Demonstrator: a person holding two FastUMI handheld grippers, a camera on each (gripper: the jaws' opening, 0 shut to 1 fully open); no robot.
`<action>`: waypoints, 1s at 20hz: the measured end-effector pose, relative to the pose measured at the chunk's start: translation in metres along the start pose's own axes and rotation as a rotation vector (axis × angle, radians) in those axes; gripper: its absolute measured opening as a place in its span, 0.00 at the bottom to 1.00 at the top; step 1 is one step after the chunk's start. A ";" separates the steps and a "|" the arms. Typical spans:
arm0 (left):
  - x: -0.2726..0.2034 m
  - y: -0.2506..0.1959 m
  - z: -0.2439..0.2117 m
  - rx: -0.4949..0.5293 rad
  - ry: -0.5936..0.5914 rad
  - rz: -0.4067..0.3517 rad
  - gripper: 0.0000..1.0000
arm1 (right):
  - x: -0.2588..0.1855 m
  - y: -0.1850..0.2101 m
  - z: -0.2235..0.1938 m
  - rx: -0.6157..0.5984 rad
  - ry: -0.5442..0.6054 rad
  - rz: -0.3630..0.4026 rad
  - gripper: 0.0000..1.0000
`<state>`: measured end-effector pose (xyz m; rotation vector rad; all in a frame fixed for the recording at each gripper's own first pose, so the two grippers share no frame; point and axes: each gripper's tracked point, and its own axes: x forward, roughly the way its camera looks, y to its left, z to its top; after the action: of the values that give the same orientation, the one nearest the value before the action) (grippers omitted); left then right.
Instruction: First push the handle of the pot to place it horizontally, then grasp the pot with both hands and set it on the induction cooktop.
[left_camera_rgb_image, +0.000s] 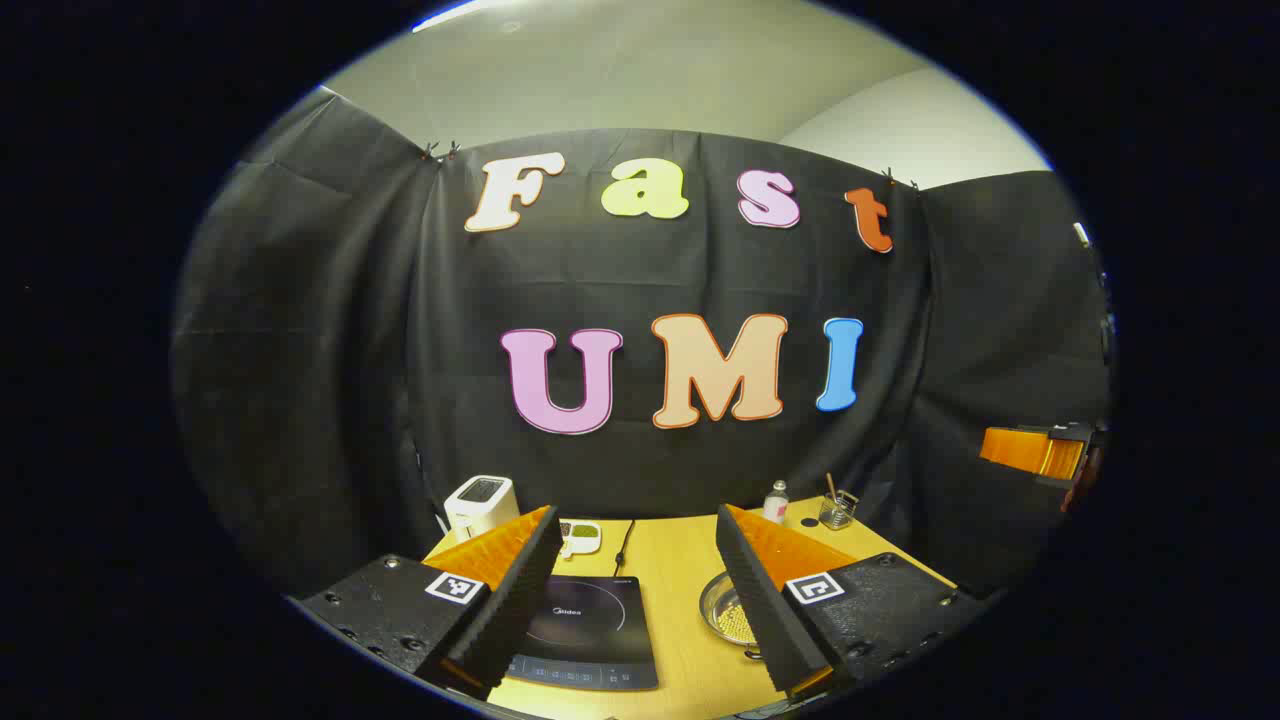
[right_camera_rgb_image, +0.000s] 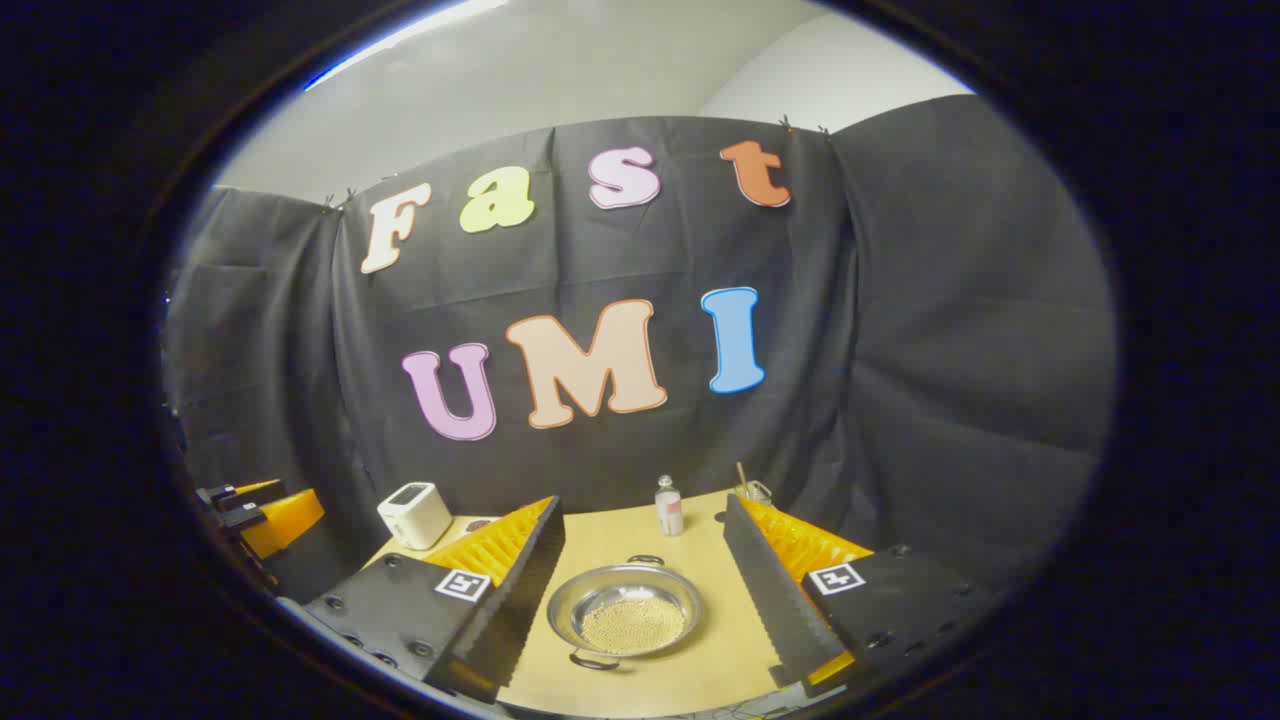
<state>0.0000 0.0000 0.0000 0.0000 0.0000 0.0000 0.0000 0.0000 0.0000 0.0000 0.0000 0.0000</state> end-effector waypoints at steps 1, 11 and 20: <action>0.001 0.002 -0.004 -0.006 0.011 -0.005 0.90 | -0.004 0.002 0.001 -0.004 -0.001 -0.002 0.92; -0.004 0.025 -0.013 -0.036 0.030 0.028 0.94 | -0.023 -0.016 0.000 -0.043 -0.019 -0.088 0.92; -0.023 0.044 -0.011 -0.008 0.001 0.085 0.90 | -0.024 0.004 -0.015 -0.005 0.018 -0.023 0.92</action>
<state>-0.0229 0.0441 -0.0111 -0.0076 0.0010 0.0853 -0.0235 0.0035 -0.0148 -0.0046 0.0177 -0.0228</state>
